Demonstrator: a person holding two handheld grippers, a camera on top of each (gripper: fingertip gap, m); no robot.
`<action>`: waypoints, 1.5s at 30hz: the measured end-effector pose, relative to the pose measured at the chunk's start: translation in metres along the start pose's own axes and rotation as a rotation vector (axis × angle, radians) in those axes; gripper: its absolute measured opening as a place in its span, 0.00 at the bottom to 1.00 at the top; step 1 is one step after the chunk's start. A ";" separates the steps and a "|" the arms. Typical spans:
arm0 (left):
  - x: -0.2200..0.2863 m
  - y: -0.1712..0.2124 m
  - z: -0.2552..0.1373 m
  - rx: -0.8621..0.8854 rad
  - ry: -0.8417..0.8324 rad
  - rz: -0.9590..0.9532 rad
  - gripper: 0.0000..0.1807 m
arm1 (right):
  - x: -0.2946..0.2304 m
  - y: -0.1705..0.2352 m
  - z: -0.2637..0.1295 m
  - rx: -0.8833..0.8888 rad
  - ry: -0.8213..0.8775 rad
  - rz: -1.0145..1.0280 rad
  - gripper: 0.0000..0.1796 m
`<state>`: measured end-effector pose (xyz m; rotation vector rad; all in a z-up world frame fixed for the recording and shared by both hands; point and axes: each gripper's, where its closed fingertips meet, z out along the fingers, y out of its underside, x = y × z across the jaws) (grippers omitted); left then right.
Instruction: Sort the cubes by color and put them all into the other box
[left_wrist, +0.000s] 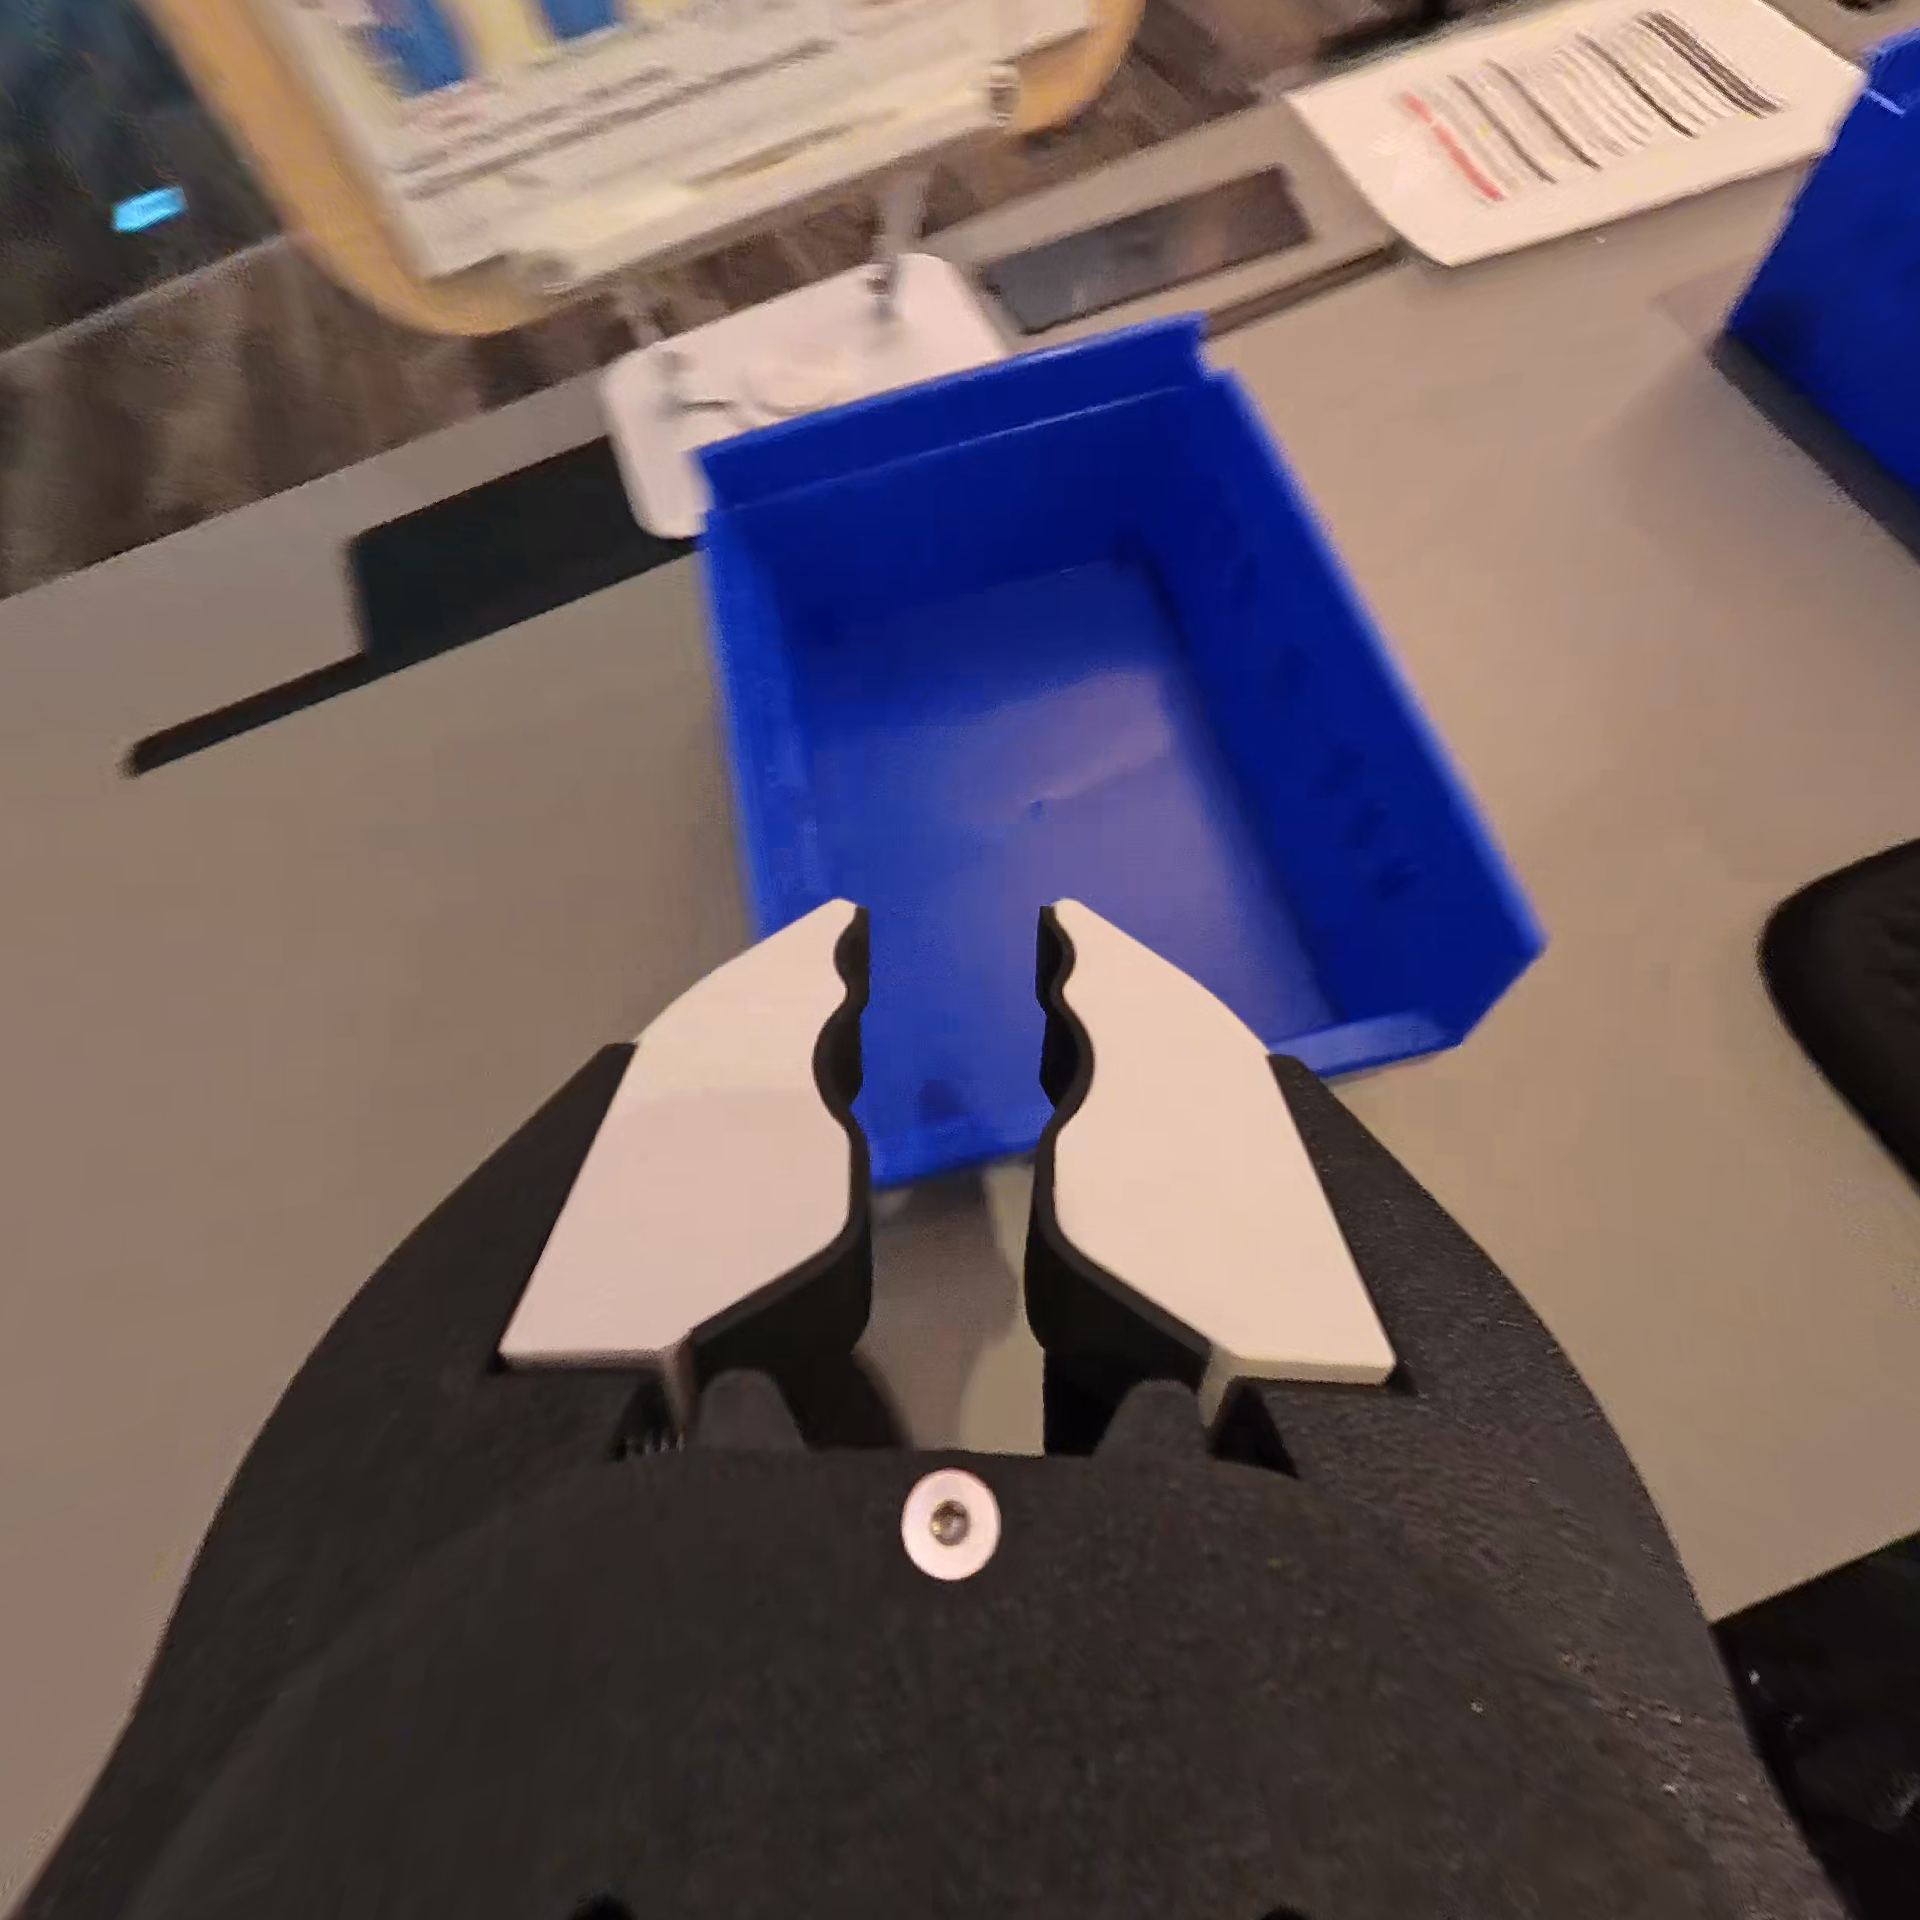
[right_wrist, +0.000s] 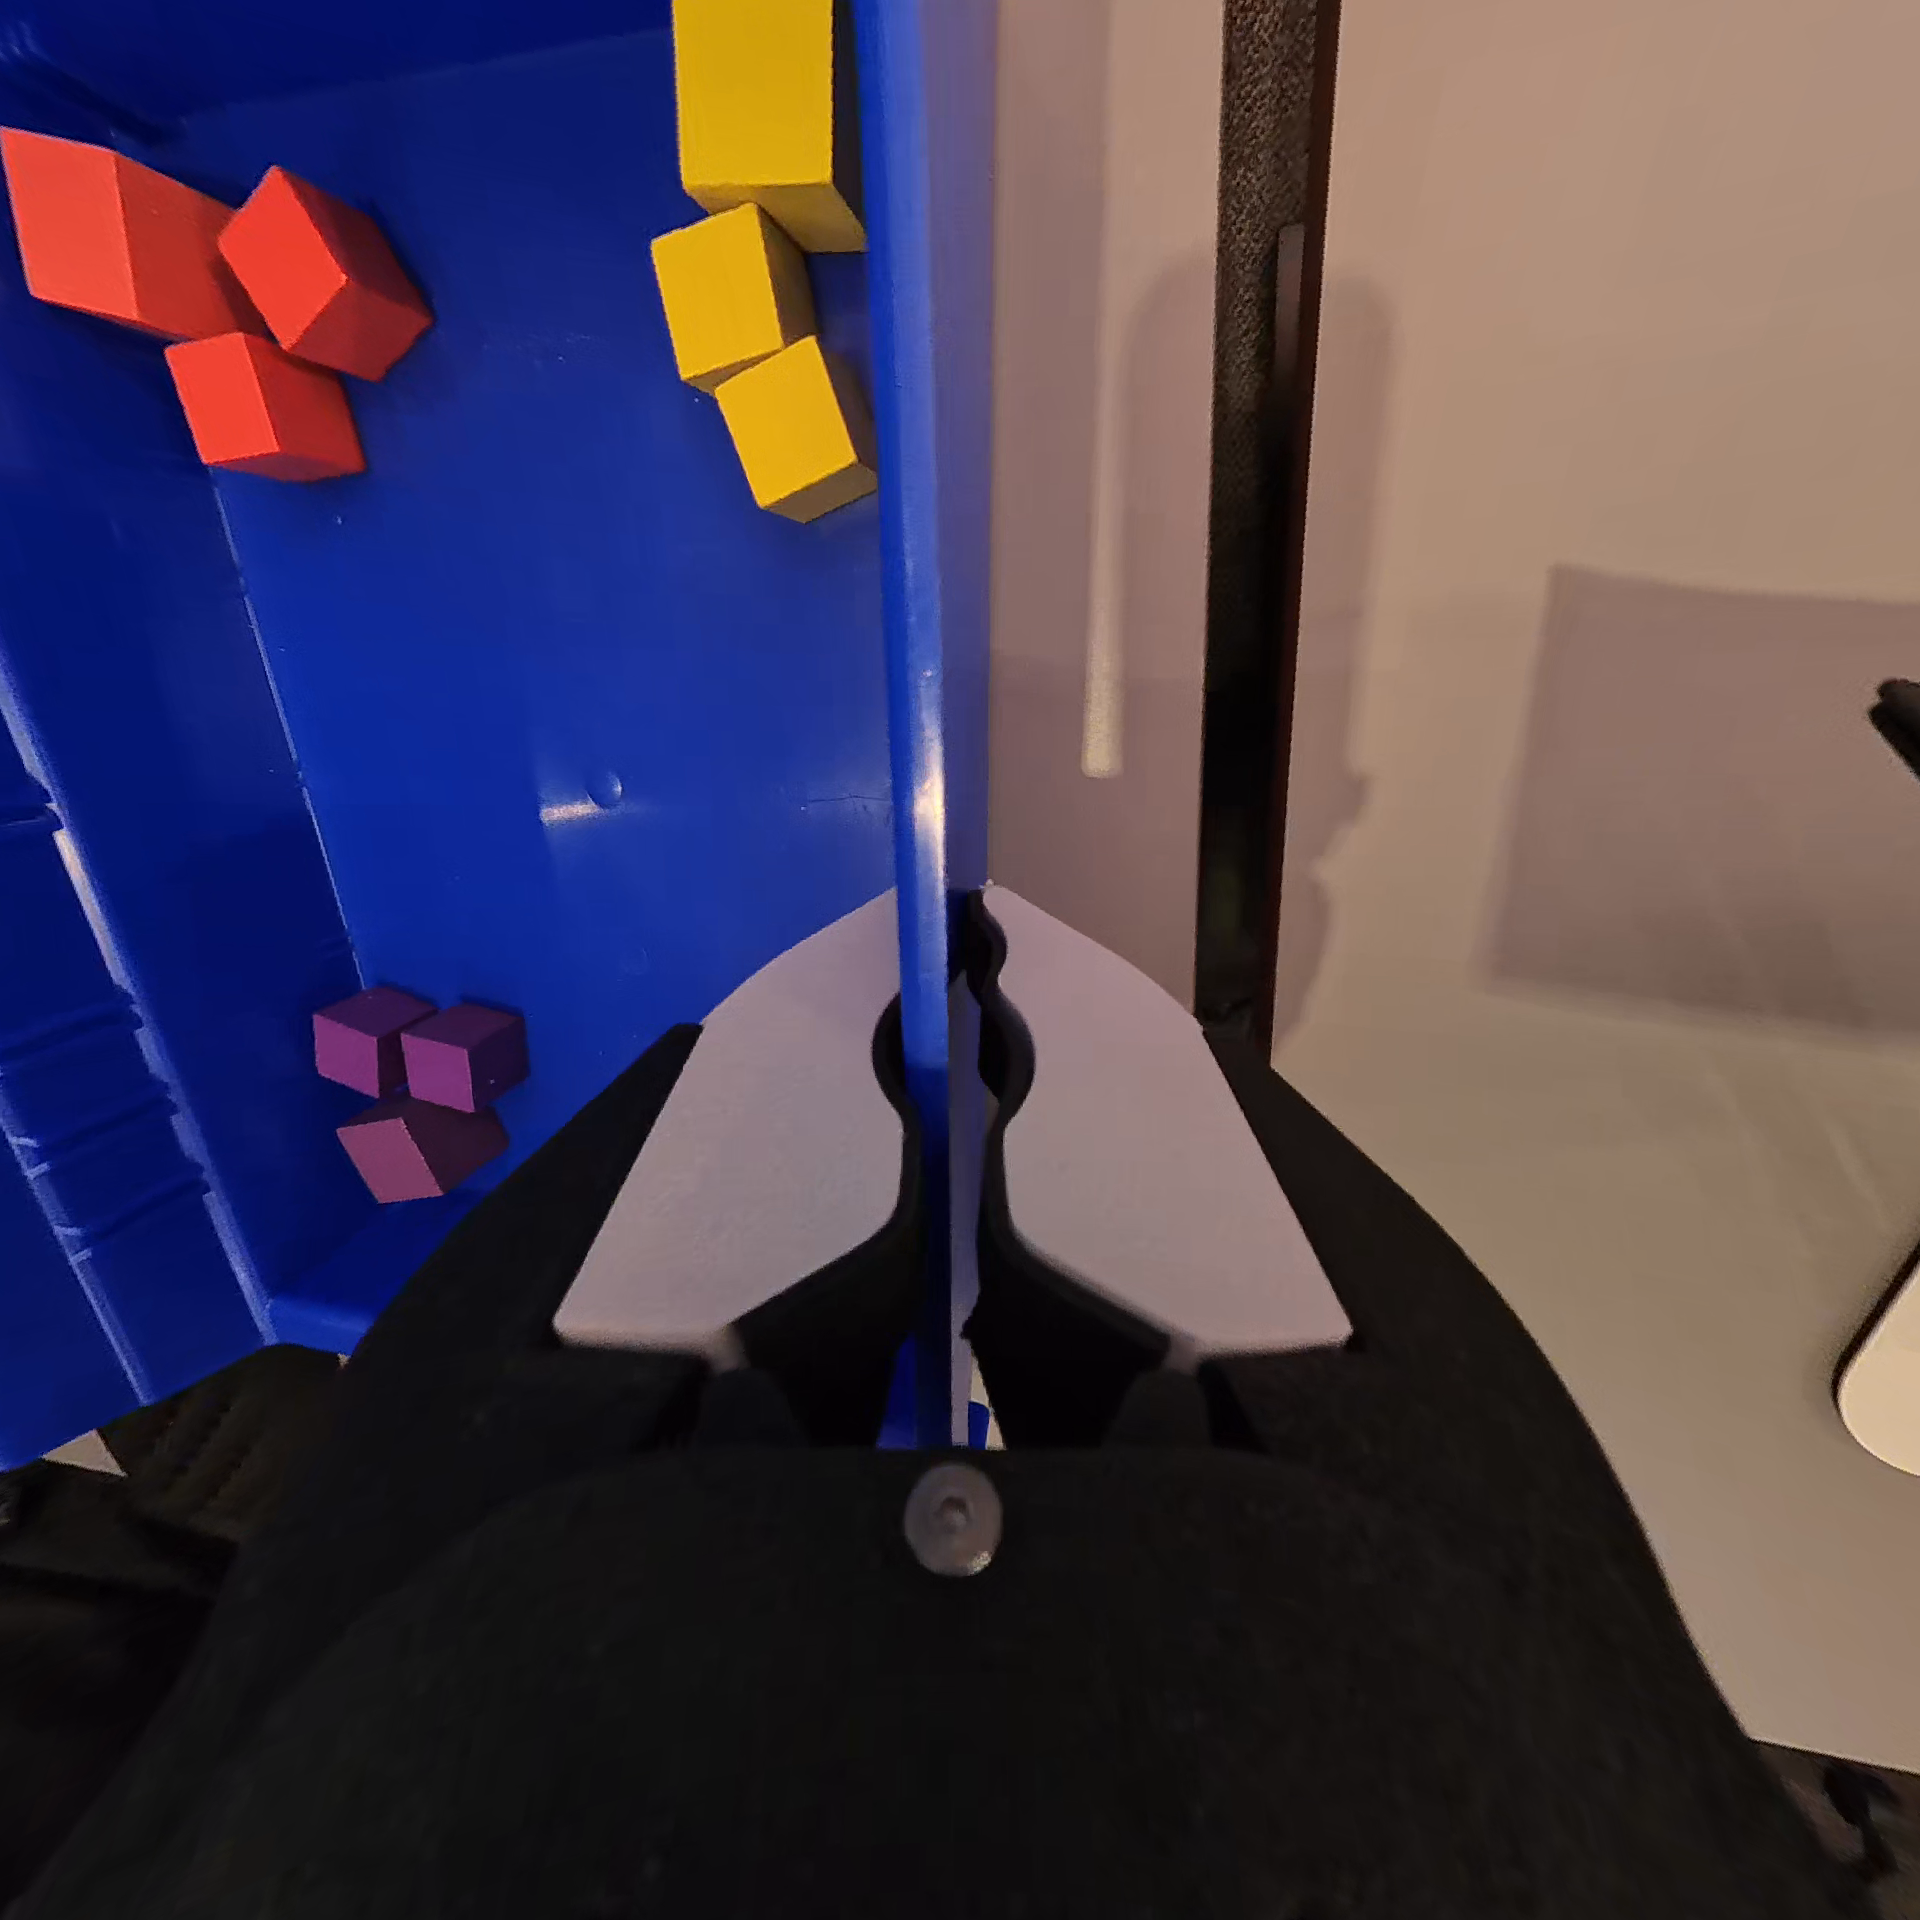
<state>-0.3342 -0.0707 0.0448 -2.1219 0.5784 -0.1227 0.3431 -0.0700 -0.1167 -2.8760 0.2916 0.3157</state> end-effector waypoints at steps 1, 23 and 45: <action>-0.019 0.010 -0.014 0.011 -0.030 -0.032 0.16 | -0.001 0.000 0.000 0.001 -0.008 0.007 0.03; -0.143 0.149 -0.074 -0.035 -0.118 -0.268 0.14 | -0.147 -0.022 -0.072 0.046 -0.075 0.007 0.03; -0.211 0.202 -0.134 0.122 -0.136 -0.454 0.12 | -0.723 -0.002 -0.021 -0.120 -0.368 -0.569 0.03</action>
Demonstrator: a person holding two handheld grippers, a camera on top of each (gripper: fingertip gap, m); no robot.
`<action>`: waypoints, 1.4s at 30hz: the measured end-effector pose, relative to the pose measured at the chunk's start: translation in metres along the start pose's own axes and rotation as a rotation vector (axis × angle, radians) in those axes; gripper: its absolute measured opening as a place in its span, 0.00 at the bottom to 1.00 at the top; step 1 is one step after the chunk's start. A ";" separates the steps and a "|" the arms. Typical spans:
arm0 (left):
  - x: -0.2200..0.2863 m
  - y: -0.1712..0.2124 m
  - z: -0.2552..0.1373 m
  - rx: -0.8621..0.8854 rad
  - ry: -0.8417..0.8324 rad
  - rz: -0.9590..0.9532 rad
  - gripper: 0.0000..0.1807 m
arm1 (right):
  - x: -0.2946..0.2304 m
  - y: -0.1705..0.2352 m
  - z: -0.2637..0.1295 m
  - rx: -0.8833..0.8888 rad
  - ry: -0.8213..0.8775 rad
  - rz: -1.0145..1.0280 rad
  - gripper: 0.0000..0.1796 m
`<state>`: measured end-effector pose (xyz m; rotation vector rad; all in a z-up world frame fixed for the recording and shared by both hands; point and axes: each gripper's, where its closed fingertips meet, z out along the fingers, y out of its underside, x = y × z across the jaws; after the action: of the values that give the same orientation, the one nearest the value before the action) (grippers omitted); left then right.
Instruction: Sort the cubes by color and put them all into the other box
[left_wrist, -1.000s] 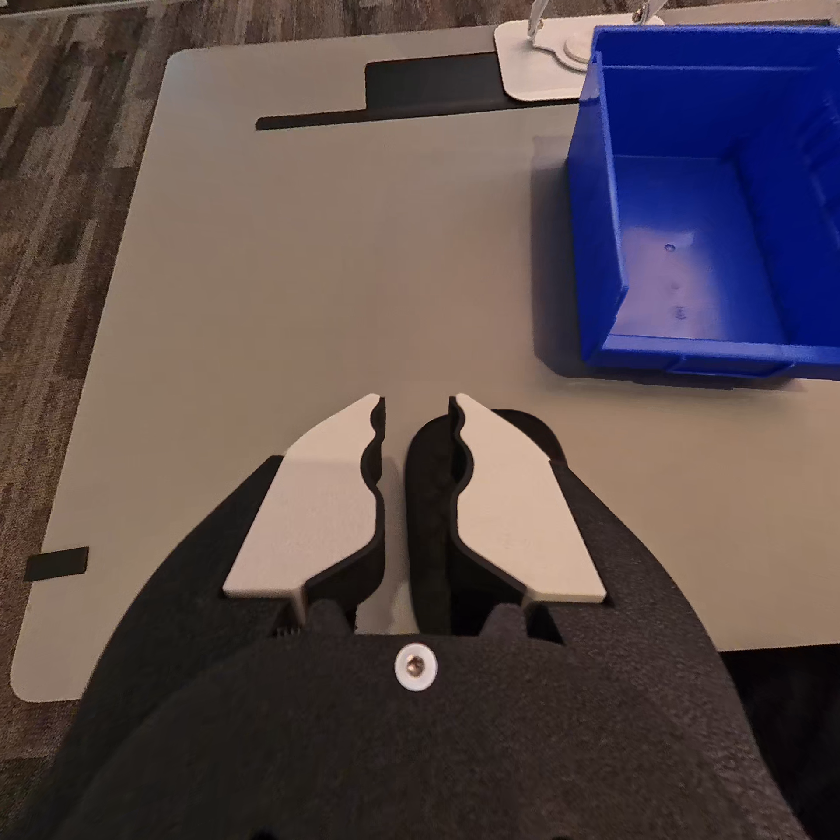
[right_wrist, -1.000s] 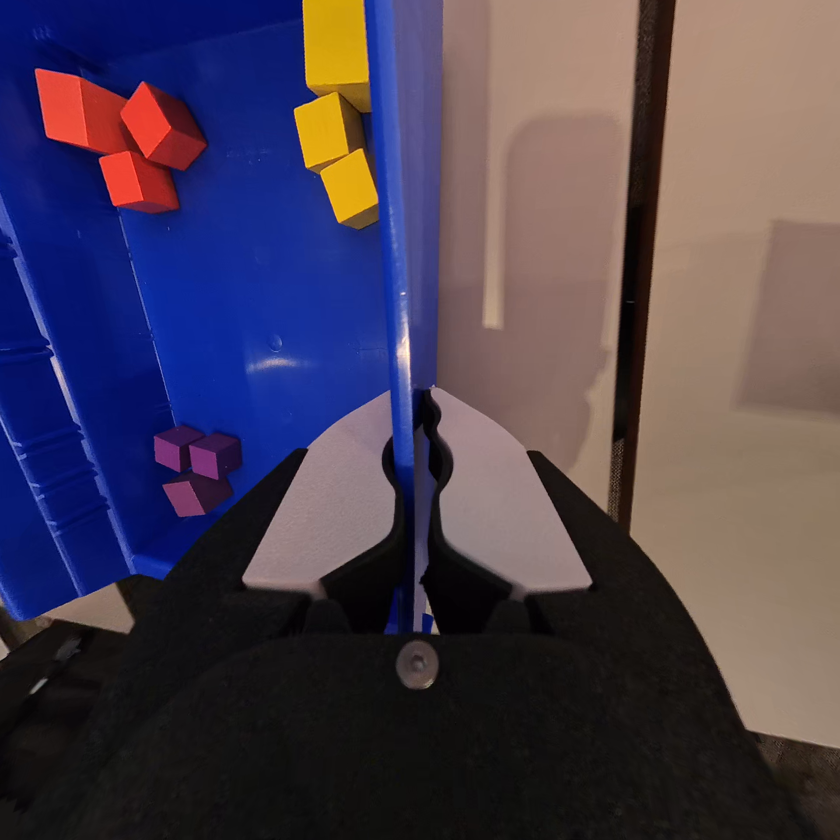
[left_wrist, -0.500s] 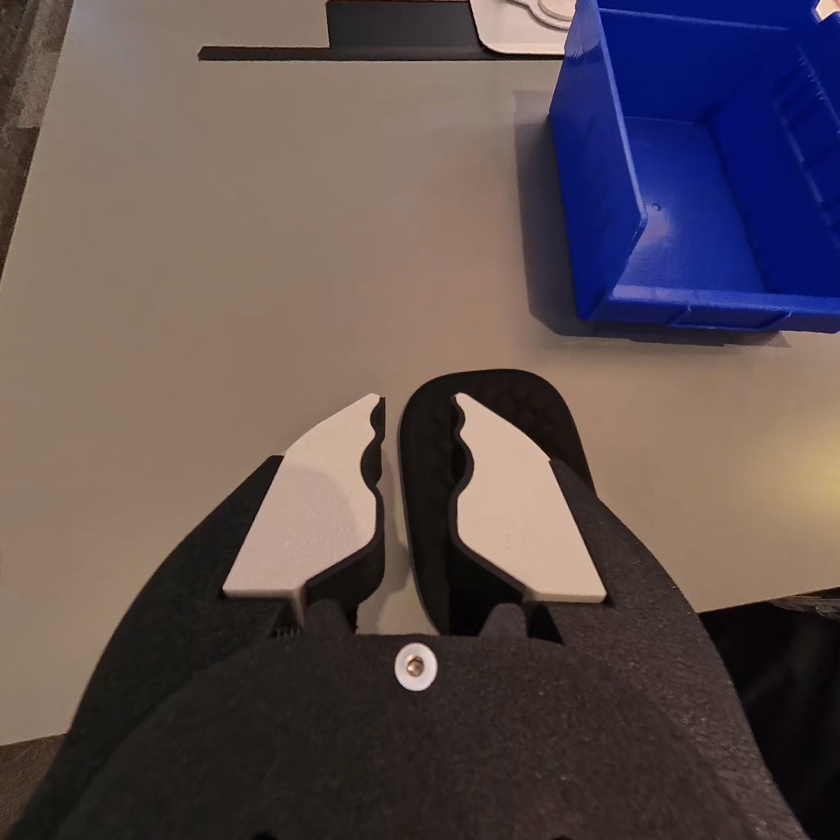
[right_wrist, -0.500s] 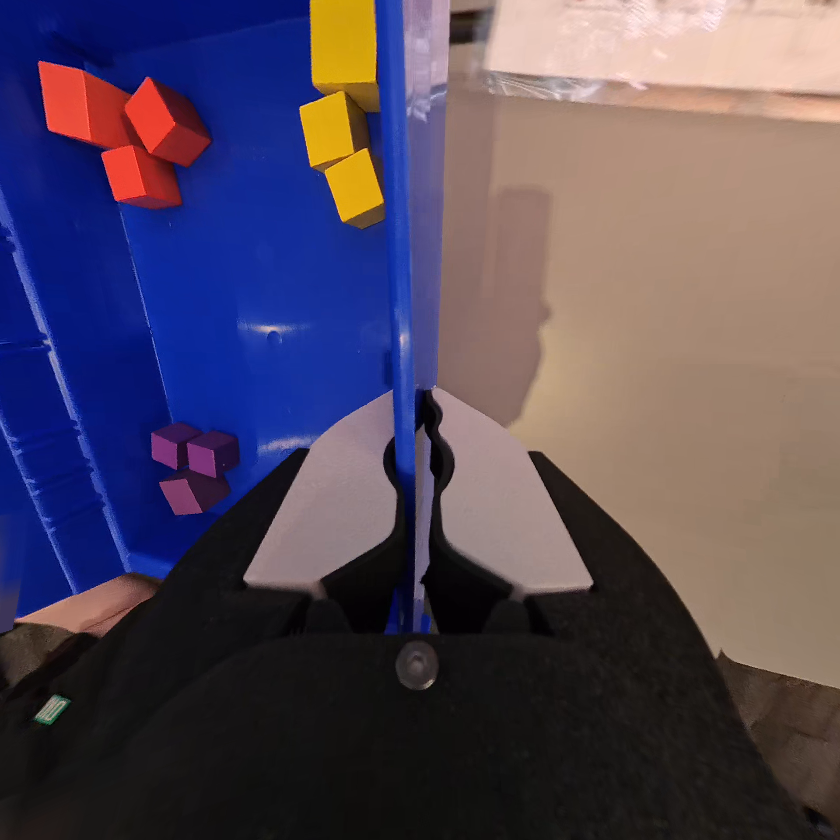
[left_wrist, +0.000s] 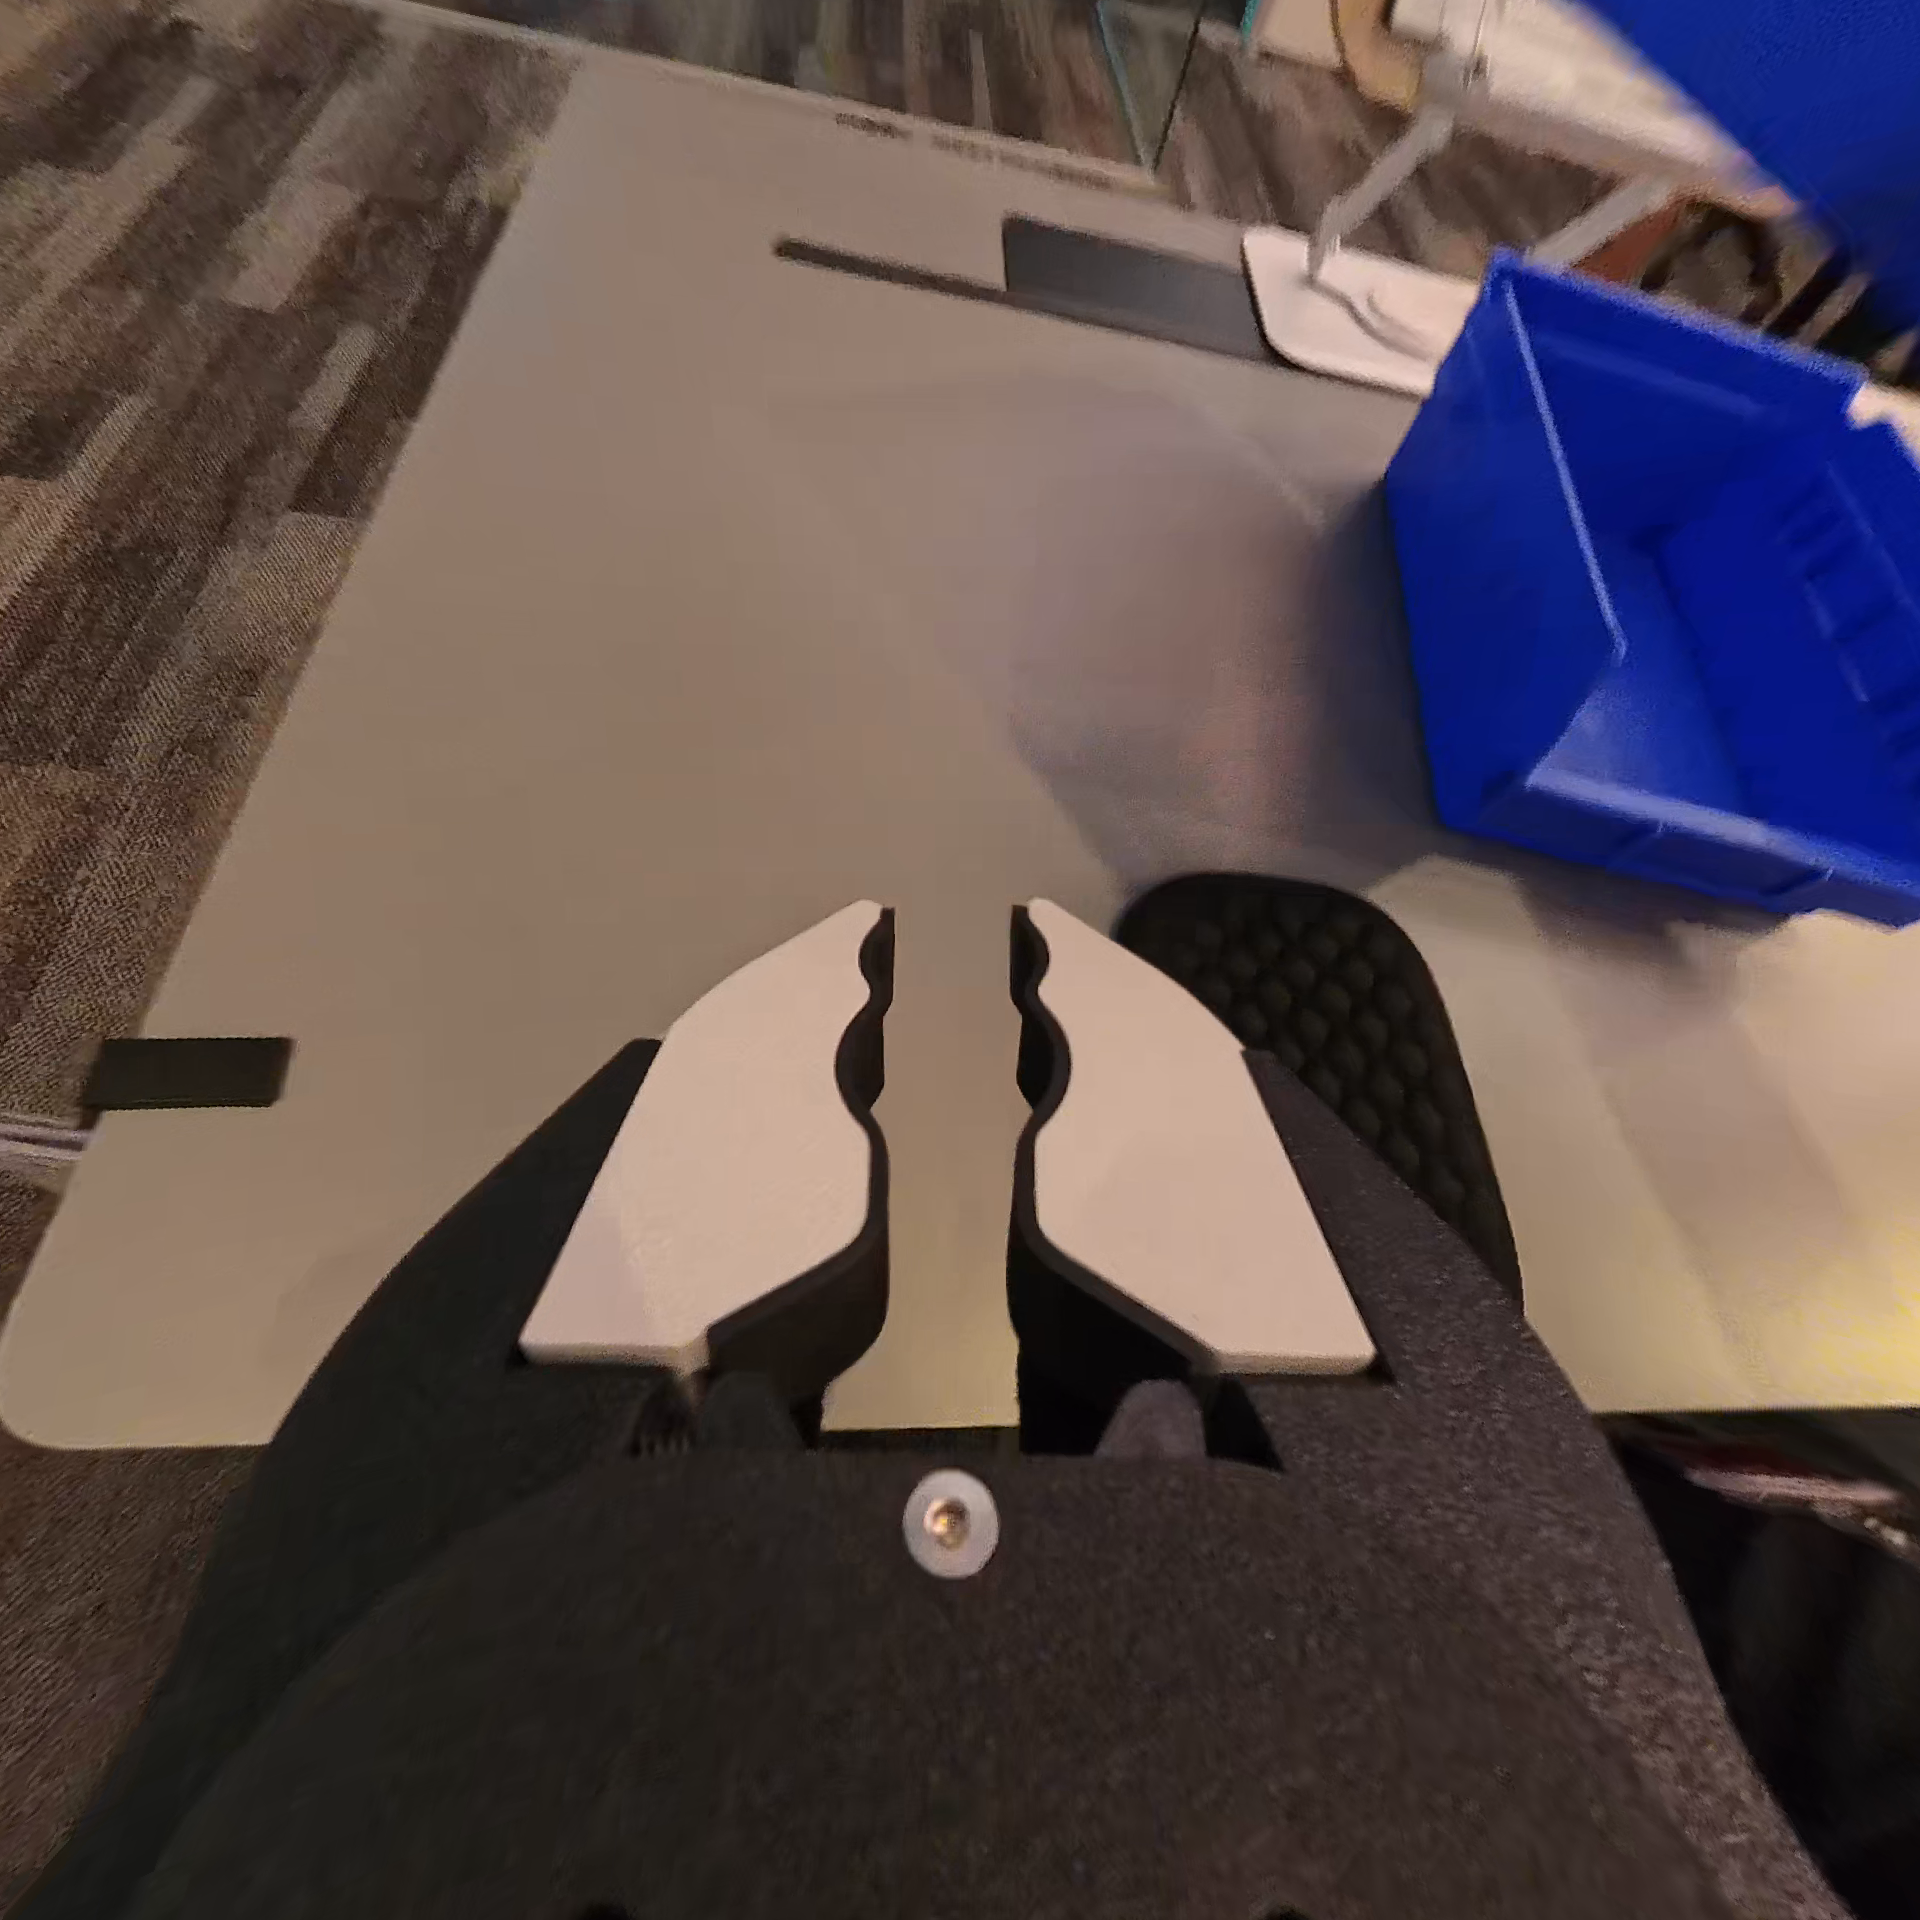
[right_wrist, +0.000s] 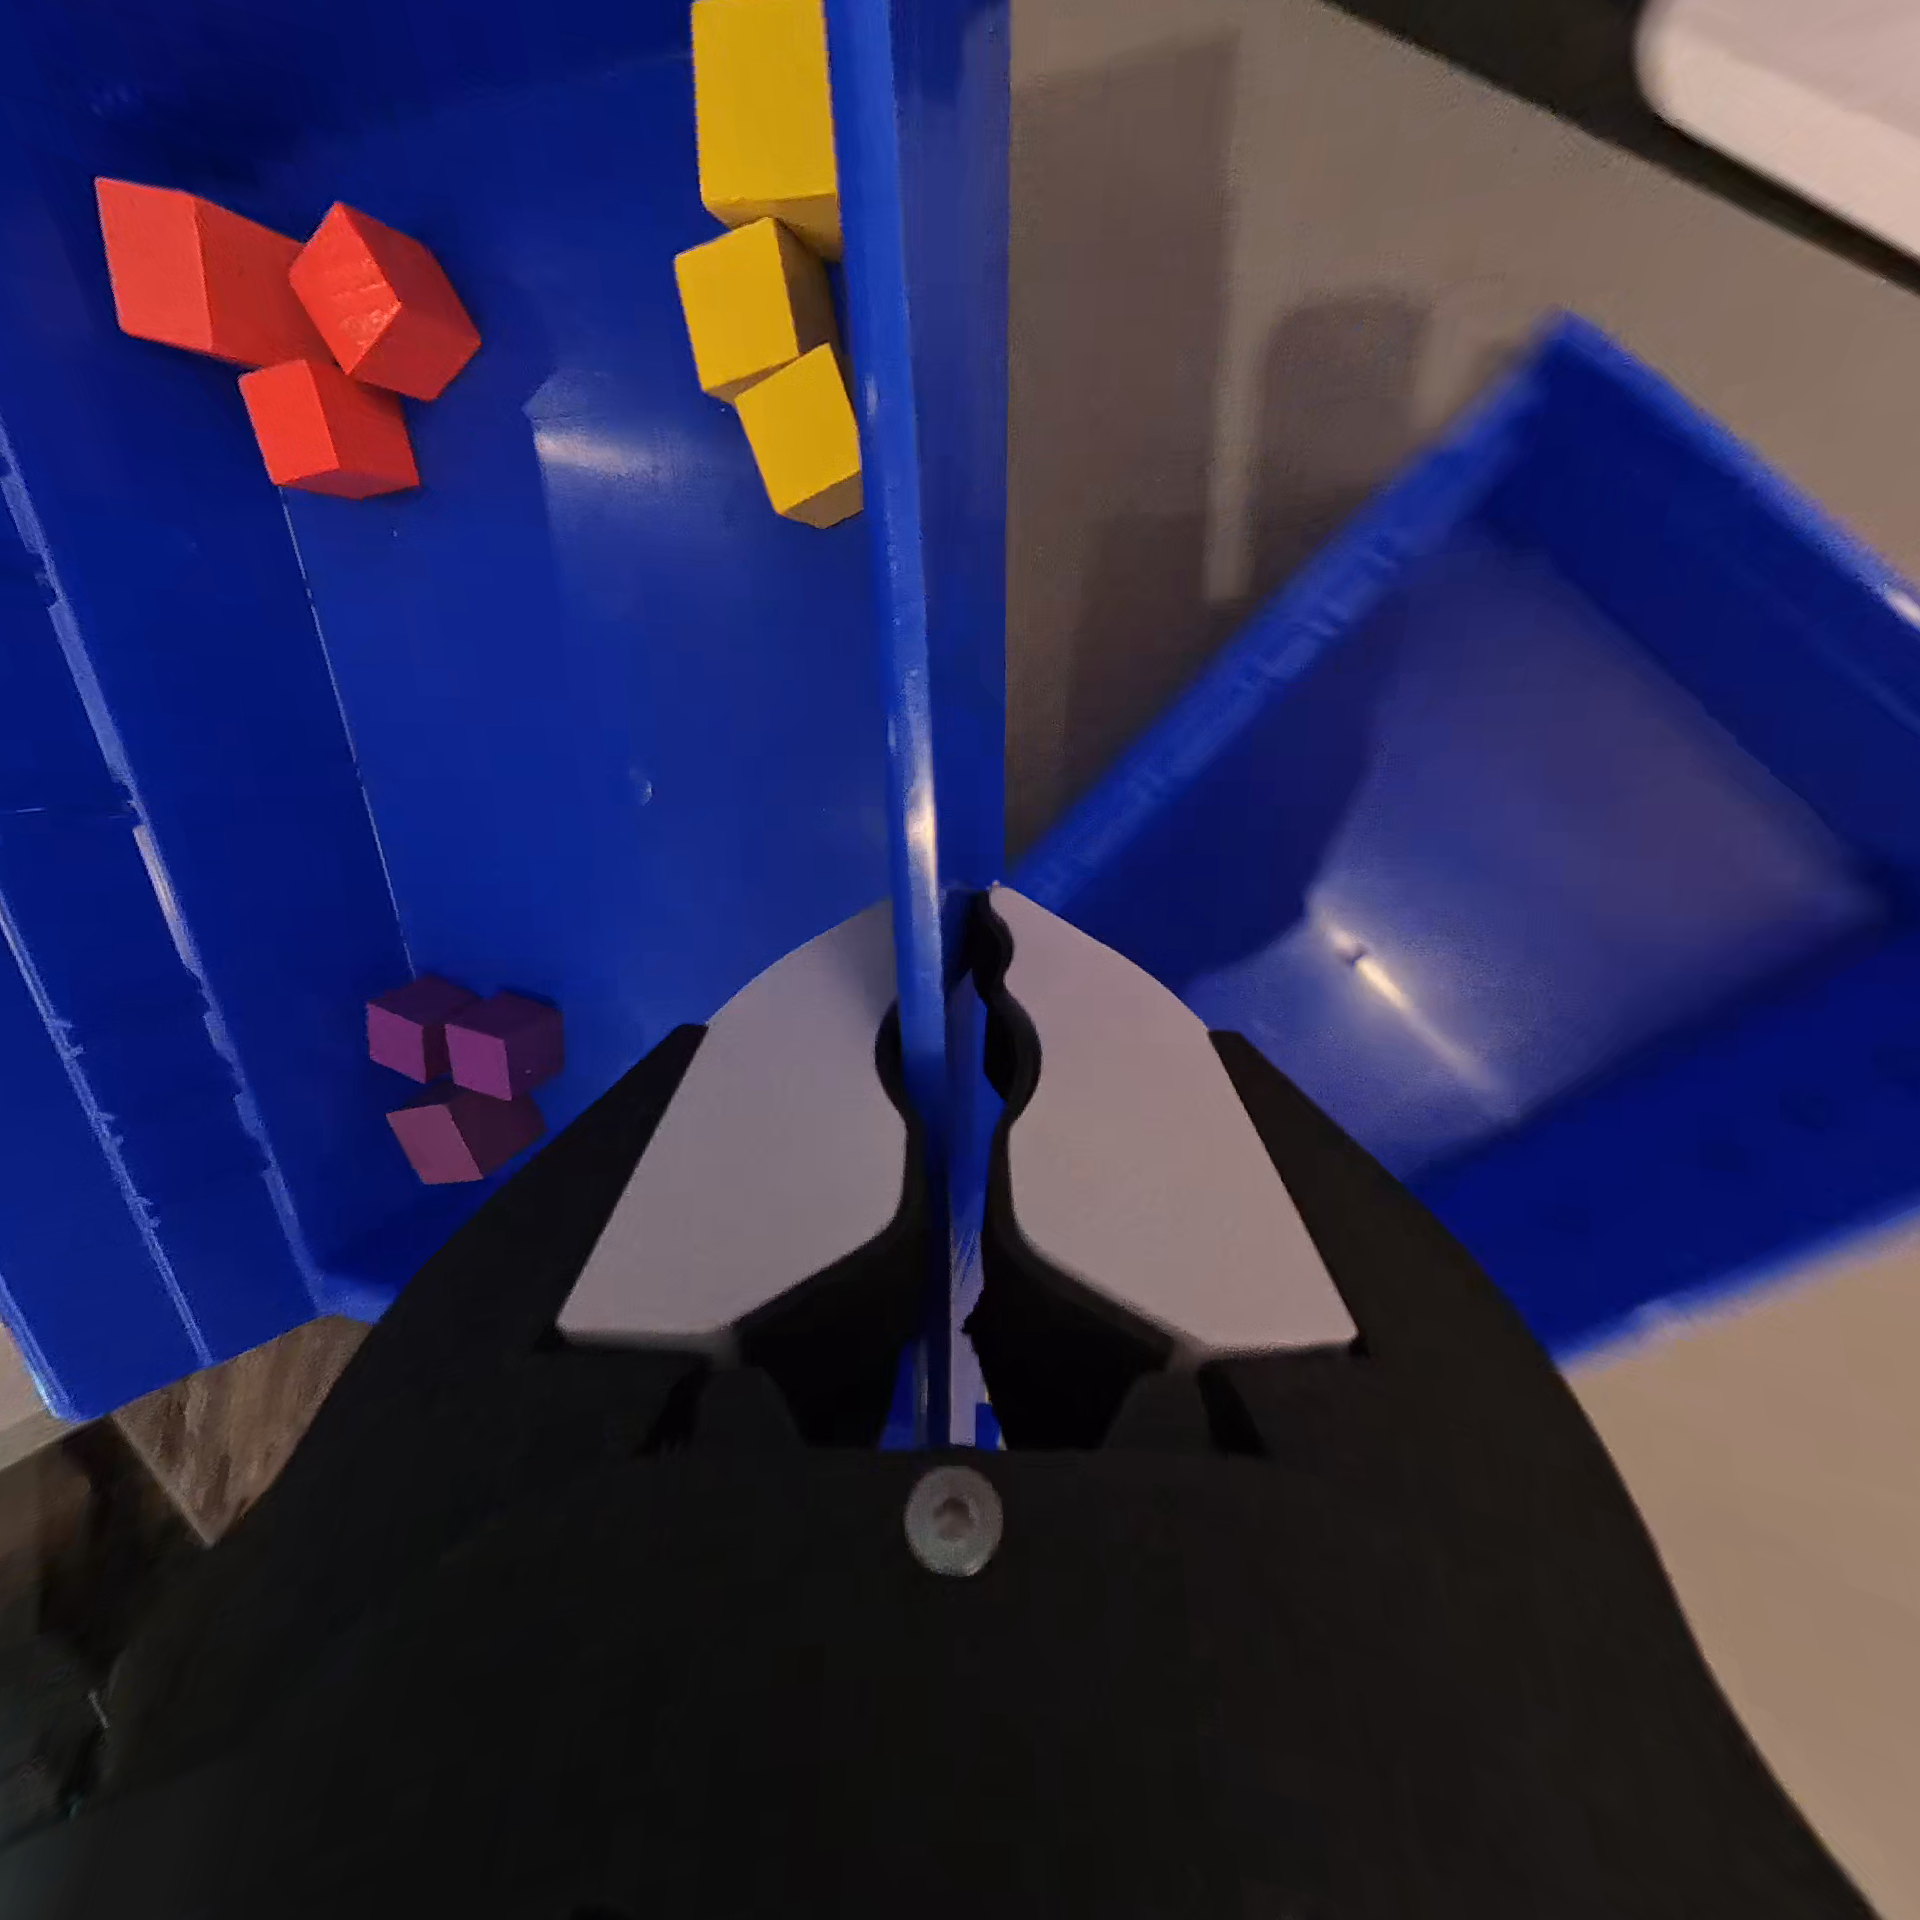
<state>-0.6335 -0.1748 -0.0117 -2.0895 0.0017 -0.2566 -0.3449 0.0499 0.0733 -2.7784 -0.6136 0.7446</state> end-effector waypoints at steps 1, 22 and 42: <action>-0.006 -0.006 -0.004 0.026 -0.003 -0.021 0.12 | -0.017 -0.009 0.018 -0.003 -0.026 -0.017 0.03; -0.040 -0.006 0.036 0.077 -0.045 -0.174 0.24 | -0.043 -0.056 0.222 -0.085 0.054 0.041 0.03; -0.033 -0.013 0.127 -0.067 -0.371 0.045 0.28 | -0.049 -0.069 0.128 0.333 0.108 -0.356 0.23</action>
<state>-0.6439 -0.0559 -0.0684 -2.1729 -0.1667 0.1624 -0.4733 0.1009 0.0058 -2.3039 -0.8454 0.5570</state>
